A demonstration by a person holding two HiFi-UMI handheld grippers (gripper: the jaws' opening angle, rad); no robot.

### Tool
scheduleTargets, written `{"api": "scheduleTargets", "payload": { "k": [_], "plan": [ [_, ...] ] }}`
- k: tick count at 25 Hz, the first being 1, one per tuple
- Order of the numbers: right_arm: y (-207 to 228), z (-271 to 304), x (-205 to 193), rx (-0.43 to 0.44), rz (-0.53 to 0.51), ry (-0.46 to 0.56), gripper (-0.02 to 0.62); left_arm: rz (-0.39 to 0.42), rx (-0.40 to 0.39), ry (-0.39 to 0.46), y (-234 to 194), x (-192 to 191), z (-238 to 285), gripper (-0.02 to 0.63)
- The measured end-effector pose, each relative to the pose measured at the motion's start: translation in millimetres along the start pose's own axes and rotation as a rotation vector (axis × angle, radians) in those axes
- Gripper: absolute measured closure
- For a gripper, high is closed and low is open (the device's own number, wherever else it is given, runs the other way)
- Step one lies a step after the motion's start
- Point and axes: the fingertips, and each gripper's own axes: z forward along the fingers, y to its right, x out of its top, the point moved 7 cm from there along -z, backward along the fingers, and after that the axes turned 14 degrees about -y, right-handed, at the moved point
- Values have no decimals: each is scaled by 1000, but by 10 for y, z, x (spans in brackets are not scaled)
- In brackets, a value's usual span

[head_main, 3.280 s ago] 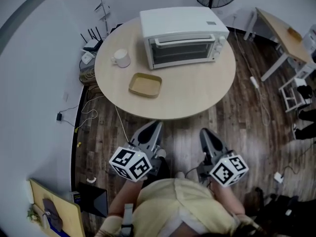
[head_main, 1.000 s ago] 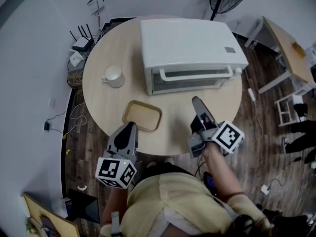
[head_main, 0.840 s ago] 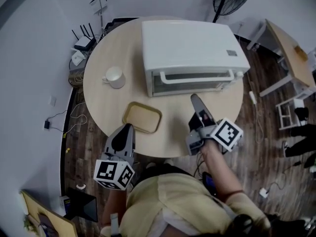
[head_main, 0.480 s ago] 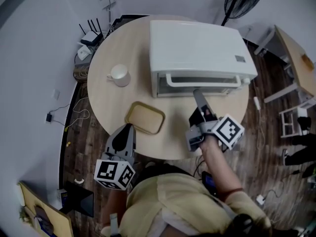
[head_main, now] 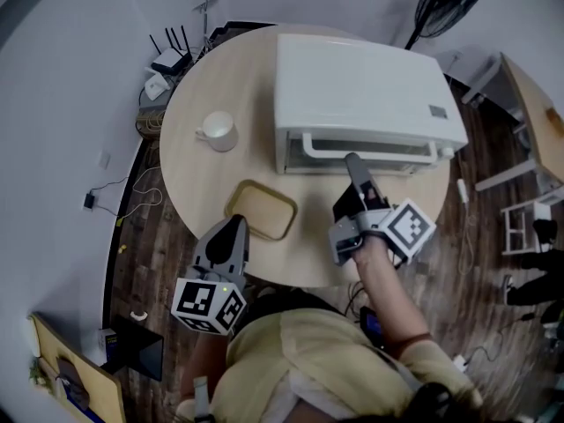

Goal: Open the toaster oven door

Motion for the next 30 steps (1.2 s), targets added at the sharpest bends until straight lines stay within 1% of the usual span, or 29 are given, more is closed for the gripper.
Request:
{"api": "scheduleTargets", "payload": {
  "k": [3,10,15,21,24,27,30],
  "plan": [
    [-27,40,38,4,-2,14,440,2,6,-1,-2,7,2,603],
    [-32,74,109,-24,-10,43,440,-7,26,0,-36,-10,-51,603],
    [-42,81,104,-16,-17,53,440,-16,35,0,-72,-46,-105,603],
    [-16,92,107,-12,-28,64,442,-16,23,-4,-76,-49,-106,603],
    [-11,82,74,8,-21,74,445,-12,12,-7,-57,-61,-128,603],
    [4,58,69,10,-40,79,451,-5,2,-7,-48,-51,-132,603],
    [19,52,56,19,-35,89,457,0,-6,-8,-60,-51,-154,603]
  ]
}}
